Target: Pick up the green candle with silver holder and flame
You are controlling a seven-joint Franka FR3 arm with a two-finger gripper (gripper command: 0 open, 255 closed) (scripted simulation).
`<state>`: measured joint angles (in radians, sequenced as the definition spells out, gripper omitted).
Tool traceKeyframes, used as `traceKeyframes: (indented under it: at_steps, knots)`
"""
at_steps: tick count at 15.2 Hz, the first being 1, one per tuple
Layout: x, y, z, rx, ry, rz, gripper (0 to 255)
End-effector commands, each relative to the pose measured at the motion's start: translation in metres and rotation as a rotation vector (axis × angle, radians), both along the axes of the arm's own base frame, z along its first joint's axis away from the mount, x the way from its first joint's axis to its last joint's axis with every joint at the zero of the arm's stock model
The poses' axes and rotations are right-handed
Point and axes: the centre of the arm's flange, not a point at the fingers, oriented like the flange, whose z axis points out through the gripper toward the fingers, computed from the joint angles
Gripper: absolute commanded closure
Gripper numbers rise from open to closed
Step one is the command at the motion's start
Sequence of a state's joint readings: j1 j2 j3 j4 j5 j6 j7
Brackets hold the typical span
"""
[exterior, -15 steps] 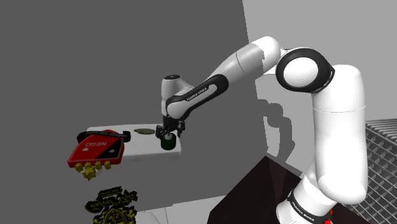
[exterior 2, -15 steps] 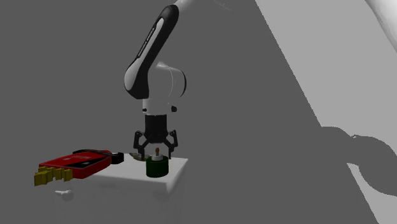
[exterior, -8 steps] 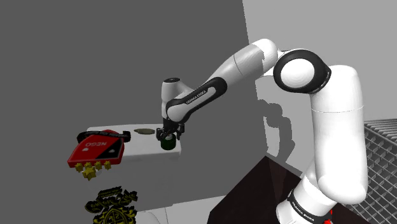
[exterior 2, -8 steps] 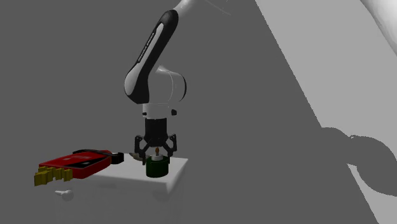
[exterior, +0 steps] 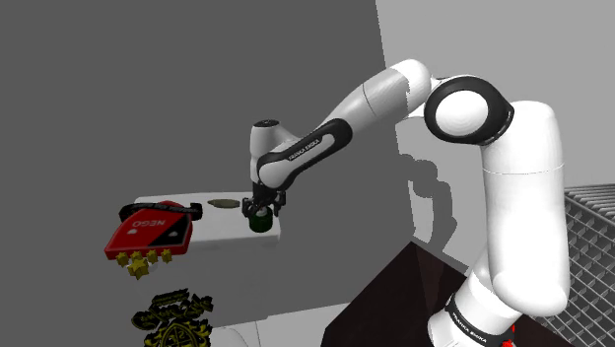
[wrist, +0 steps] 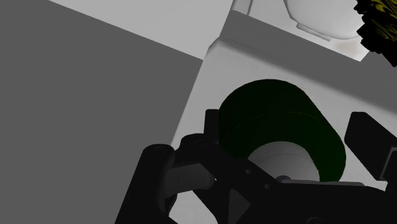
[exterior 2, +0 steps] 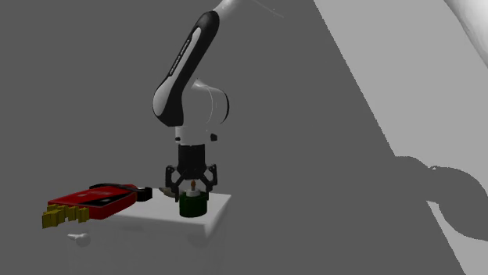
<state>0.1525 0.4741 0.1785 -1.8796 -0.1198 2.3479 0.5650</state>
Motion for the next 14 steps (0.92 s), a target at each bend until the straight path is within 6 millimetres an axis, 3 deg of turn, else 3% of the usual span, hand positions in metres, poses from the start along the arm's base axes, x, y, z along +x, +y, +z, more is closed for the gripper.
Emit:
traceKeyframes:
  at_steps: [1,14]
  knots:
    - [0.0,0.0,0.007,0.0,0.0,0.0,255]
    - [0.0,0.0,0.076,0.0,0.0,0.0,255]
